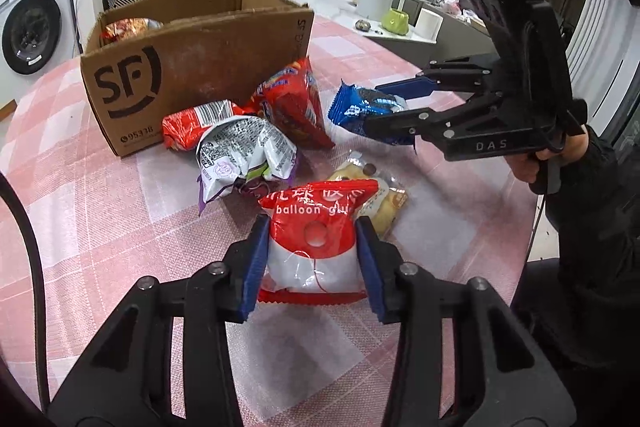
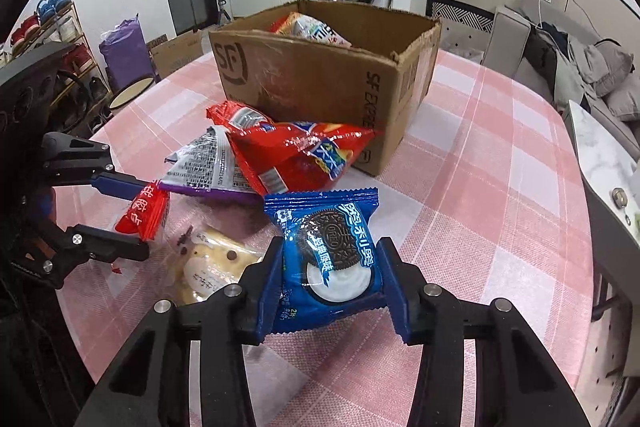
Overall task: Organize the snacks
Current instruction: 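Grasp the red-white balloon bag with the left gripper while the right gripper grasps the blue Oreo pack, then lift both held snacks and carry them over the SF box, then lower both snacks into the box and open both grippers, then withdraw both grippers from the box toward the remaining snacks, then grasp the silver bag with the left gripper while the right gripper grasps the bread bun pack, then lift both held snacks and carry them over the SF box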
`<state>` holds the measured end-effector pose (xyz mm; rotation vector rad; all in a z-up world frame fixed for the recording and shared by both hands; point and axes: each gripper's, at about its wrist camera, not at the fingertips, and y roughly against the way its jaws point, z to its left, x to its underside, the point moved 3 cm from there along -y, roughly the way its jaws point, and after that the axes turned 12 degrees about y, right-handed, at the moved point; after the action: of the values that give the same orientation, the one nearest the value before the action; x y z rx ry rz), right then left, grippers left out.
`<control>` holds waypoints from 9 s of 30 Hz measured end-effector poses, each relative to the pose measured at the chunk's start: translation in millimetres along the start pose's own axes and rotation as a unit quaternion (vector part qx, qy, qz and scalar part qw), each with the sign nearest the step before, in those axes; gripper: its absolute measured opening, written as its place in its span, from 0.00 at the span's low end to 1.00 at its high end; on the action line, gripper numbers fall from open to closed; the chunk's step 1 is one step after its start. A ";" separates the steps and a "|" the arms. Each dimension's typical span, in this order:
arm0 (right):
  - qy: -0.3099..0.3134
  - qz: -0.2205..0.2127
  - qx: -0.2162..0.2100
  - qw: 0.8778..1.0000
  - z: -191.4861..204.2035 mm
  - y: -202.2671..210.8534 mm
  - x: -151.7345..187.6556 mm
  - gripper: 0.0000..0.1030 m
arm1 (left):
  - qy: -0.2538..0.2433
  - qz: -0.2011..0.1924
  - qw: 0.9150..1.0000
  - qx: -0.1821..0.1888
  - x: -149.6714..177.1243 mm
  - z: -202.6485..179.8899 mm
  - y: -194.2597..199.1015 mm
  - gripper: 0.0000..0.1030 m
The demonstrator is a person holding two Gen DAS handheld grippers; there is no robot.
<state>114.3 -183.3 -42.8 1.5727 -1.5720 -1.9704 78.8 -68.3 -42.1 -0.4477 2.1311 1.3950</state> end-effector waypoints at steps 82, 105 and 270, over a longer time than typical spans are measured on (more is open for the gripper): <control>-0.173 -0.150 0.022 0.973 -50.7 -5.2 -130.4 0.45 | 0.106 -0.185 0.968 -0.134 -183.9 89.4 -3.3 0.38; -0.197 -0.146 0.012 0.969 -64.8 -27.8 -132.7 0.45 | 0.107 -0.177 0.968 -0.145 -190.3 98.7 -46.3 0.39; -0.034 -0.006 -0.011 0.999 7.1 19.6 19.0 0.66 | 0.105 -0.060 0.993 -0.015 -53.6 34.6 -46.6 0.49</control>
<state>91.9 -200.1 -39.7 1.5252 -1.5651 -2.0613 156.0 -56.7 -54.4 -0.7512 2.2081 1.3661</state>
